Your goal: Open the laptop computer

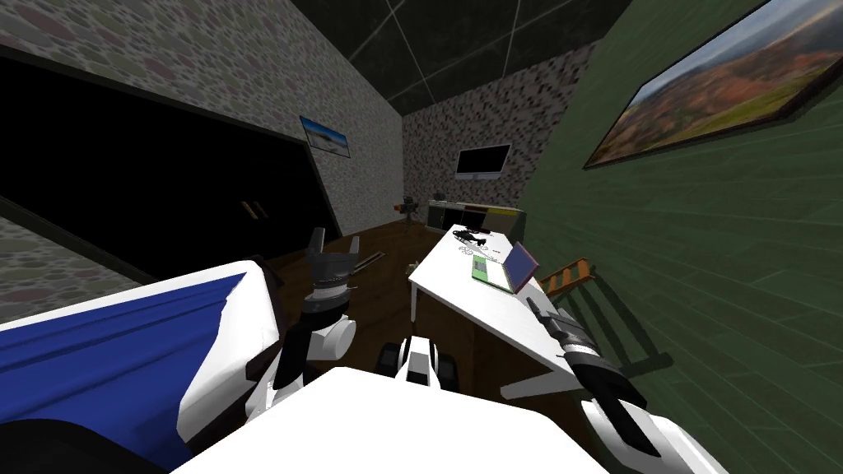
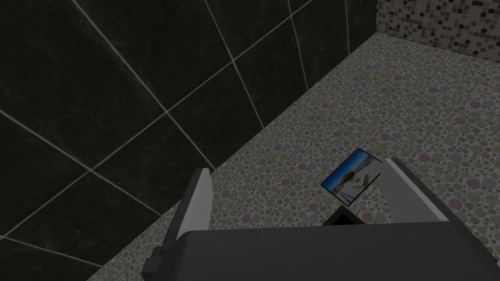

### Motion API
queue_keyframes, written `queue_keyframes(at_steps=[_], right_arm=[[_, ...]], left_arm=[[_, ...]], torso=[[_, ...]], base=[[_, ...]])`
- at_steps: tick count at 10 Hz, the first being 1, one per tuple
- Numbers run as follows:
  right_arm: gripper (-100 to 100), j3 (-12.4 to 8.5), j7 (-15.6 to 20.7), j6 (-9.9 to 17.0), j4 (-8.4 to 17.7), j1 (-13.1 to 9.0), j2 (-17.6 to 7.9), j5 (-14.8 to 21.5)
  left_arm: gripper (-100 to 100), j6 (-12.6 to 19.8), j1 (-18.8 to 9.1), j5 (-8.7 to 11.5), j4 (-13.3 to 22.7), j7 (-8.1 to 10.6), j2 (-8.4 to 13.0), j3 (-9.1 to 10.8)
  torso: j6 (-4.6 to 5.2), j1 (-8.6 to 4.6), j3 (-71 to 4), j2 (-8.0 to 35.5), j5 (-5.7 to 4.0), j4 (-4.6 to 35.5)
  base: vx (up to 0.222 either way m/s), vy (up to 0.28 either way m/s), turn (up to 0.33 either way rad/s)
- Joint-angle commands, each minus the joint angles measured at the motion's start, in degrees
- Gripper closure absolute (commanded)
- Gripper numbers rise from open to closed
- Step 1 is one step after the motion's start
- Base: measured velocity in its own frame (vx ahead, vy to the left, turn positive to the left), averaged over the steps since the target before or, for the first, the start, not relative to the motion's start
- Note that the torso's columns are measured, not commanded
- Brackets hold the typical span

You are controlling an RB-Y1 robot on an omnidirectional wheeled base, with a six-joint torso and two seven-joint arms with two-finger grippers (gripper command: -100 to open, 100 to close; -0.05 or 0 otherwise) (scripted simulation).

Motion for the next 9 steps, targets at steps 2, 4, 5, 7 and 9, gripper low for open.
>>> queue_keyframes(at_steps=[2, 4, 5, 7, 9], right_arm=[[-100, -2.7, 3.5, 2.8, 5.1, -0.6, -3.8, 3.9], [-100, -4.8, 5.9, 4.6, 8.3, -0.8, -6.8, 6.8], [-100, -4.8, 5.9, 4.6, 8.9, -0.8, -6.8, 6.8], [-100, -6.9, 8.3, 6.4, 12.7, -1.0, -9.9, 9.7], [-100, -7.9, 9.5, 7.3, 14.5, -1.1, -11.4, 11.0]], left_arm=[[0, 0.0, 0.0, 0.0, 0.0, 0.0, 0.0, 0.0], [0, 0.0, 0.0, 0.0, 0.0, 0.0, 0.0, 0.0], [0, 0.0, 0.0, 0.0, 0.0, 0.0, 0.0, 0.0], [0, 0.0, 0.0, 0.0, 0.0, 0.0, 0.0, 0.01], [0, 0.0, 0.0, 0.0, 0.0, 0.0, 0.0, 0.0]], torso=[[0.02, -0.04, 0.0, 0.0, 0.0, 0.0], [-0.01, -0.13, 0.1, 0.1, -0.03, 0.0], [0.0, -0.08, 0.0, 0.1, -0.02, 0.0], [0.01, -0.1, 0.1, 0.1, -0.02, 0.0], [-0.01, 0.07, 0.0, 0.0, 0.03, 0.0]], base=[[0.067, 0.081, 0.1], [0.05, 0.067, 0.162], [0.035, 0.046, 0.05], [0.038, 0.058, 0.137], [0.058, 0.077, 0.116]])
